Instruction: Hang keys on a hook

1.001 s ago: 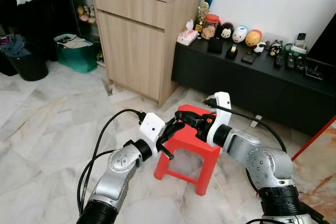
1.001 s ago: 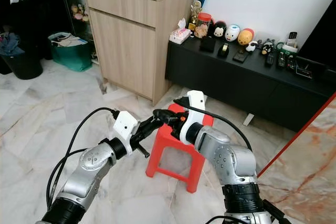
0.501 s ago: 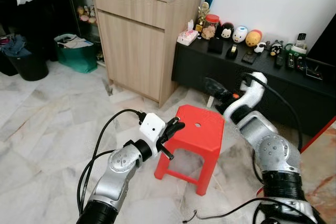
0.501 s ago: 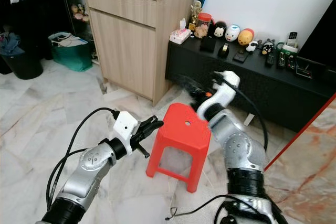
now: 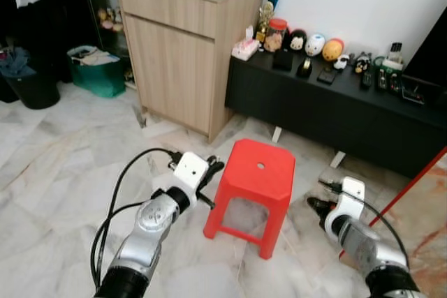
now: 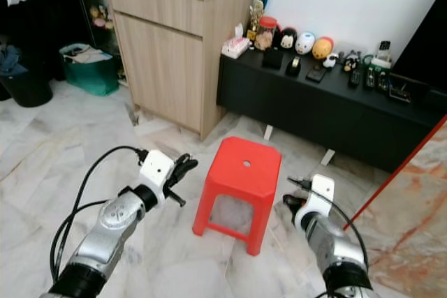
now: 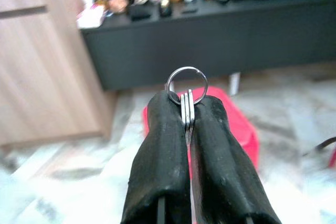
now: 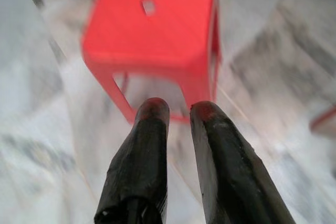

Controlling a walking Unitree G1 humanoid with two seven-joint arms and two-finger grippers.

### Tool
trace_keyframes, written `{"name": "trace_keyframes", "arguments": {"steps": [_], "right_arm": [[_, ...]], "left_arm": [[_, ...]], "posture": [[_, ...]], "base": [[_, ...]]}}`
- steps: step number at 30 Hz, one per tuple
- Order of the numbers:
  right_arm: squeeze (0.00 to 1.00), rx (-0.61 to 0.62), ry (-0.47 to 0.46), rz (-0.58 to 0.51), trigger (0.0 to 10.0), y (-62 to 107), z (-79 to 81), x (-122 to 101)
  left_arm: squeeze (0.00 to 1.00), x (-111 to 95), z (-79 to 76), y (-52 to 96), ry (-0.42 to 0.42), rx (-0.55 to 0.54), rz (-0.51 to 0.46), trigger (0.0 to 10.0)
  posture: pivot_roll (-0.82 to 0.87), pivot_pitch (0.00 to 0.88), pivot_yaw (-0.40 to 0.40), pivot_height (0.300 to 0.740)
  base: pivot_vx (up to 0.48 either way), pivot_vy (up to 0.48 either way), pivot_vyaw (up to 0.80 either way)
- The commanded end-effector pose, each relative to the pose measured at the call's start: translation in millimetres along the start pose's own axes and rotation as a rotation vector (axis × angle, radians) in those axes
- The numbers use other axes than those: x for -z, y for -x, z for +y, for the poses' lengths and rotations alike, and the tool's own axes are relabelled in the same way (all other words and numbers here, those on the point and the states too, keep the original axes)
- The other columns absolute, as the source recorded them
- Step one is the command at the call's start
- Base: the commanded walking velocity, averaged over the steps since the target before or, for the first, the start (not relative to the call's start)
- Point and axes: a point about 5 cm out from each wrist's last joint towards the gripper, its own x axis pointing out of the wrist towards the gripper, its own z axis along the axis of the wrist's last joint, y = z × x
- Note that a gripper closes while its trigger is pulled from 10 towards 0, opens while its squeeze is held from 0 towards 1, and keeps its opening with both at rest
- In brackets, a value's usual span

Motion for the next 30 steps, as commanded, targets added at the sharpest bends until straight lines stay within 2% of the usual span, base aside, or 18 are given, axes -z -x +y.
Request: {"name": "trace_keyframes", "arguments": {"steps": [1,3,5,7,9,10,11,12,13,14,18,20,23,24,26,28,30], "right_arm": [[0.00,0.034,0.041,0.026,10.0,0.7,-7.3,12],[0.00,0.091,0.078,0.104,10.0,3.6,-16.8,39],[0.00,0.109,0.102,0.134,10.0,5.3,-19.9,50],[0.00,0.121,0.070,0.175,10.0,8.6,-21.8,68],[0.00,0.135,0.068,0.188,10.0,10.5,-23.5,75],[0.00,0.154,0.055,0.194,10.0,12.2,-25.7,80],[0.00,0.154,0.055,0.194,10.0,12.2,-25.7,80],[0.00,0.171,0.070,0.206,10.0,14.5,-28.1,88],[0.00,0.177,0.136,0.231,10.0,16.8,-29.9,94],[0.00,0.179,0.169,0.243,10.0,17.7,-30.6,97],[0.00,0.188,0.206,0.274,10.0,22.3,-32.9,109],[0.00,0.196,0.221,0.304,10.0,26.4,-35.0,119],[0.00,0.194,0.225,0.314,10.0,28.8,-35.9,125],[0.00,0.192,0.225,0.332,10.0,32.4,-37.3,133],[0.00,0.198,0.224,0.345,10.0,36.1,-39.3,139],[0.00,0.239,0.232,0.385,10.0,44.4,-44.4,154],[0.00,0.252,0.246,0.403,10.0,46.9,-46.1,158]], "left_arm": [[0.00,3,1.8,-0.6,-0.021,-0.017,0.014,10.0],[0.00,23,13.1,4.5,-0.028,-0.109,0.108,10.0],[0.00,32,17.9,8.6,-0.021,-0.148,0.145,10.0],[0.00,58,28.1,21.5,0.045,-0.231,0.252,10.0],[0.00,70,31.3,28.8,0.060,-0.260,0.314,10.0],[0.00,87,33.9,39.9,0.062,-0.290,0.405,10.0],[0.00,87,33.9,39.9,0.062,-0.290,0.405,10.0],[0.00,102,35.1,52.6,0.079,-0.319,0.484,10.0],[0.00,115,34.8,65.2,0.110,-0.349,0.544,10.0],[0.00,120,34.4,70.5,0.121,-0.361,0.567,10.0],[0.00,144,27.7,99.3,0.175,-0.409,0.707,10.0],[0.00,161,14.0,119.9,0.209,-0.413,0.804,10.0],[0.00,167,7.5,128.2,0.224,-0.417,0.837,10.0],[0.00,174,0.2,138.3,0.244,-0.426,0.883,10.0],[0.00,178,-4.9,145.4,0.265,-0.439,0.910,10.0],[0.00,185,-11.7,156.9,0.324,-0.482,0.948,10.0],[0.00,186,-13.4,159.7,0.328,-0.488,0.959,10.0]], "posture": [[0.03,0.000,-0.128,0.740],[0.03,0.000,-0.112,0.740],[0.03,0.000,-0.104,0.740],[0.02,0.000,-0.088,0.740],[0.02,0.000,-0.078,0.740],[0.01,0.000,-0.067,0.740],[0.01,0.000,-0.067,0.740],[0.01,0.000,-0.061,0.740],[0.01,0.000,-0.058,0.740],[0.02,0.000,-0.050,0.740],[0.01,0.000,-0.040,0.740],[0.02,0.000,-0.040,0.740],[0.02,0.000,-0.040,0.740],[0.02,0.000,-0.040,0.740],[0.02,0.000,-0.042,0.740],[0.04,0.000,-0.048,0.740],[0.04,0.000,-0.048,0.740]], "base": [[0.000,0.000,0.00],[0.000,0.000,0.00],[0.000,0.000,0.00],[0.000,0.000,0.00],[0.000,0.000,0.00],[0.000,0.000,0.00],[0.000,0.000,0.00],[0.000,0.000,0.00],[0.000,0.000,0.00],[0.000,0.000,0.00],[0.000,0.000,0.00],[0.000,0.000,0.00],[0.000,0.000,0.00],[0.000,0.000,0.00],[0.000,0.000,0.00],[0.000,0.000,0.00],[0.000,0.000,0.00]]}}
